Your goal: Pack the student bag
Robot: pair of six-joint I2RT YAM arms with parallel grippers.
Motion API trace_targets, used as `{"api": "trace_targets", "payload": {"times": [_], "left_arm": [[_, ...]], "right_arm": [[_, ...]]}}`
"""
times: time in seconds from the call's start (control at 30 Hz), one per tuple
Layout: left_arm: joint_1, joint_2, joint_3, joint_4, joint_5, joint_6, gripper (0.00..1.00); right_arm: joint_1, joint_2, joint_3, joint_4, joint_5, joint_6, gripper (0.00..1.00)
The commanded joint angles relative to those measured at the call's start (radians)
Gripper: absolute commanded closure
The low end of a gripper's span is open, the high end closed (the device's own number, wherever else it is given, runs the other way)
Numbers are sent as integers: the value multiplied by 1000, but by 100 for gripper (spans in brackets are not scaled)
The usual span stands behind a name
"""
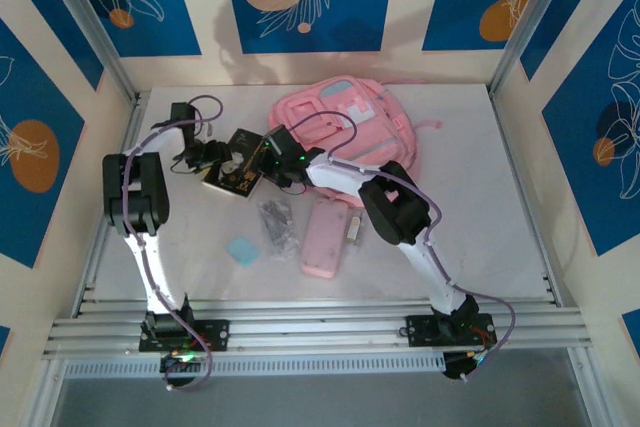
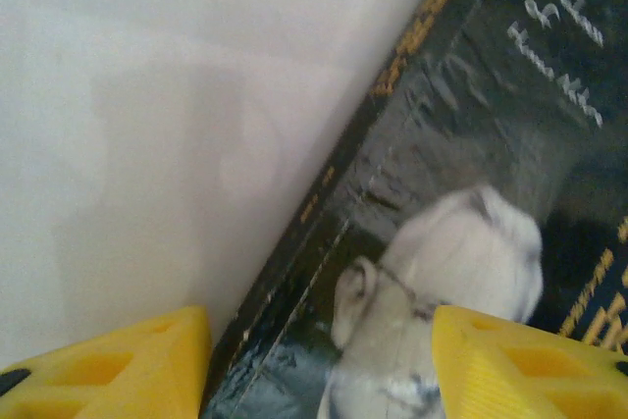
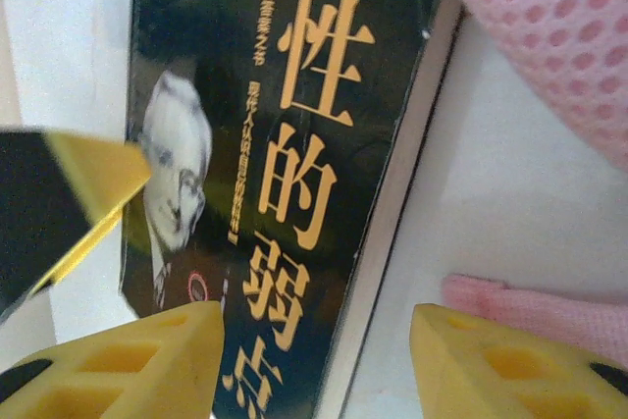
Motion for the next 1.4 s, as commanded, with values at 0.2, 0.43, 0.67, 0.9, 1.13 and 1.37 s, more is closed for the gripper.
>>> {"api": "trace_targets", "payload": {"times": [0.2,0.43,0.67,0.9,1.13,1.37], "left_arm": [[-38,-77,-106,6,24,-35,43],[-39,-76,-100,4,0,-34,43],[-38,-89,-108,9,-5,-36,43],[-37,-114,-116,10,-35,-46,40],[-25,-272,-138,53,-60,-127,19],[-6,-346,-191,144,3,-207,10]], "right_arm": [[10,75,129,-11,-68,-14,49],[14,9,126,-16,-71,-63,59],[14,38,161,-20,-132,-57,83],[14,-9,154,-32,-125,-88,100],[11,-25,257,-73,-255,-189,100],[-29,-120,217,-99,-346,-242,100]]}}
